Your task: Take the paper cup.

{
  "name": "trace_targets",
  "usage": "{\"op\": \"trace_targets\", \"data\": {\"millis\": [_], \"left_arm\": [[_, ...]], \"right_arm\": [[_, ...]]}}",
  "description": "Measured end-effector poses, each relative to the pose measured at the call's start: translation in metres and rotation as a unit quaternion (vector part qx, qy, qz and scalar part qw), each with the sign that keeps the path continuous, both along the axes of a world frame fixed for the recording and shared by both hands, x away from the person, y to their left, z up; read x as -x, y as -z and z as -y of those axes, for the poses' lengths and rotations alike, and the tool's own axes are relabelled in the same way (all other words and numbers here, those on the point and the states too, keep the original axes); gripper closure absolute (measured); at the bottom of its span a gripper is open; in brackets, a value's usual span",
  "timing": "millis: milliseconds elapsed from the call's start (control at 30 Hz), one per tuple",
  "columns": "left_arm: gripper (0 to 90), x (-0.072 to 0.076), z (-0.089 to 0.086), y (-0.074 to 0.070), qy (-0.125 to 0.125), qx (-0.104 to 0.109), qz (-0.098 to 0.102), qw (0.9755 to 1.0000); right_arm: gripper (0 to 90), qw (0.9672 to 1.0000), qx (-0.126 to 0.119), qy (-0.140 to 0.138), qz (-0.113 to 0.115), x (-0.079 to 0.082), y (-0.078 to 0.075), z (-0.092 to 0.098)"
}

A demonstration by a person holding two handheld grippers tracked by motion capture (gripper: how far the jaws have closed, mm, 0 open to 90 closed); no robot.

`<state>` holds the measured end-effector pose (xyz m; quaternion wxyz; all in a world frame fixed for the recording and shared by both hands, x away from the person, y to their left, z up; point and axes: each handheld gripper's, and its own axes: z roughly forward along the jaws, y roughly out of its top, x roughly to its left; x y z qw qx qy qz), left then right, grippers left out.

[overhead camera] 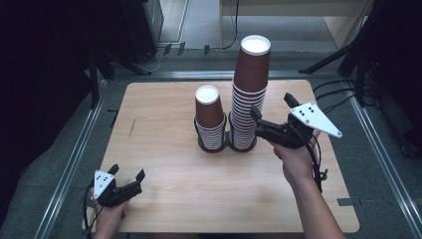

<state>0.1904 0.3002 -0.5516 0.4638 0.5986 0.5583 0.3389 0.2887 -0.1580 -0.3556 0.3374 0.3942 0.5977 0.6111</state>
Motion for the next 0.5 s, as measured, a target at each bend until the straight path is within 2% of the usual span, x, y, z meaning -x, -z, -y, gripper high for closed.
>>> {"op": "trace_targets", "data": {"millis": [133,500], "left_arm": [[2.4,0.0,0.0,0.0,0.001,0.003,0.001,1.0],[2.4,0.0,-0.001,0.0,0.003,0.005,0.001,1.0]], "right_arm": [[0.0,0.9999,0.001,0.012,0.003,-0.004,-0.004,-0.007],[0.0,0.9999,-0.006,0.009,0.001,-0.012,-0.01,-0.017]]}}
